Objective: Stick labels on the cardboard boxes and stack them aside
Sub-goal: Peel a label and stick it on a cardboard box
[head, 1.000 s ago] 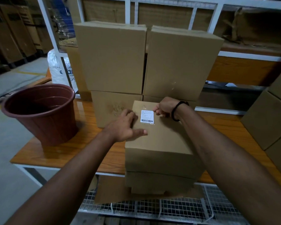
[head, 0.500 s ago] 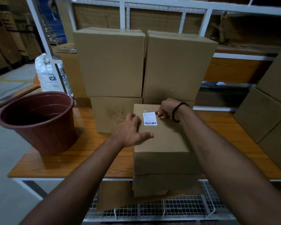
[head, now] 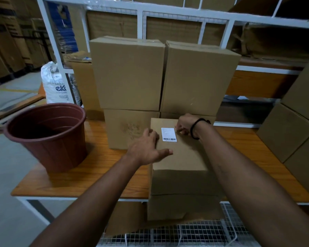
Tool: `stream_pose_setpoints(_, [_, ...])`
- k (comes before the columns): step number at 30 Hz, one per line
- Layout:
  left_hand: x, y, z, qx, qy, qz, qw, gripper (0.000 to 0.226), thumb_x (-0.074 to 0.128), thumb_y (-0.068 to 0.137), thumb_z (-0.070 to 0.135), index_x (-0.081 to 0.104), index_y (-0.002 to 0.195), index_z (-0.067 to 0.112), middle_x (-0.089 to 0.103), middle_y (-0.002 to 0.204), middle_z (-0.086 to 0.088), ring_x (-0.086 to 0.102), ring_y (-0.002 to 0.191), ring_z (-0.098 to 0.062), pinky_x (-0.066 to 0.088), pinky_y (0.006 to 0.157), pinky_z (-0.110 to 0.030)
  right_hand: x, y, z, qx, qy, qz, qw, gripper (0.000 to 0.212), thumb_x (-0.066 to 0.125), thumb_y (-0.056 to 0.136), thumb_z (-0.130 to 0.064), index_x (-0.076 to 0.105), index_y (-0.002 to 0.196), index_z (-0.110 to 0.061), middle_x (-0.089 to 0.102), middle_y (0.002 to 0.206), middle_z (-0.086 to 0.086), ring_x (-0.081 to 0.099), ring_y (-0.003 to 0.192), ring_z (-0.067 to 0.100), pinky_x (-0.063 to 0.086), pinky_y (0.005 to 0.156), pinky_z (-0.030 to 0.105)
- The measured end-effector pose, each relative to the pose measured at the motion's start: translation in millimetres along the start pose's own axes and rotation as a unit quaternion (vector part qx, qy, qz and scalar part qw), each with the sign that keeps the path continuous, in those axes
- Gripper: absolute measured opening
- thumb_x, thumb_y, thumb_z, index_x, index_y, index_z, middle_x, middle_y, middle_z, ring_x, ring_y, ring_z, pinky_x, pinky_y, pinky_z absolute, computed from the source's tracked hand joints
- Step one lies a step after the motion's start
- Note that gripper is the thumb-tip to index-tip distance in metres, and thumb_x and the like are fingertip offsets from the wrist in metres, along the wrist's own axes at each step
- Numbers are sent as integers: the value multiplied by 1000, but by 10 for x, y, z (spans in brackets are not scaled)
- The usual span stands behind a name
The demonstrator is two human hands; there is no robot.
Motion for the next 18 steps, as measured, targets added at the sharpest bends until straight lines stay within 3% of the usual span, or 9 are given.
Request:
stream_pose_setpoints(4, [-2,7,-21,0,-3,1,1000,102,39,59,95,46,129,21,35,136,1,53,114,-26,49,92,-48,97,-24,-42,-13,-37,-16,999,26,62,89,-12,48,66,-11,43,63,5,34,49,17,24,46,23])
stream_pose_setpoints(6, [9,1,-30,2,-1,-2,1000,103,39,60,95,45,131,21,34,139,-1,51,117,-26,50,92,-48,88,-49,-33,-9,-67,-5,998,28,76,81,-24,53,76,-8,51,67,4,42,54,17,29,48,25])
stream_pose_setpoints(11, [13,-12,-48,4,4,-3,1000,102,42,65,92,41,138,20,30,147,-2,49,122,-28,48,95,-50,158,-60,-23,-16,-62,-3,998,53,87,68,-28,58,105,-4,57,92,8,51,75,20,33,52,27])
stream_pose_setpoints(15, [19,-26,-58,-2,-4,-1,1000,101,44,63,91,41,137,23,31,146,0,49,123,-27,47,96,-49,208,-71,-62,-33,-45,-10,998,31,86,68,-19,60,80,-7,58,74,3,50,60,15,33,48,23])
stream_pose_setpoints(18, [19,-19,-61,-8,-9,-6,1000,104,41,60,93,43,137,23,31,145,0,48,125,-27,46,97,-49,177,-73,-67,-46,15,-21,999,28,82,73,-13,54,66,-13,56,65,4,44,49,15,30,44,22])
Point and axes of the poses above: each hand's wrist, its own y-axis towards the middle knuckle, its own x-axis out of the palm, z = x × y, the point moved 8 cm from there along y, towards the middle knuckle
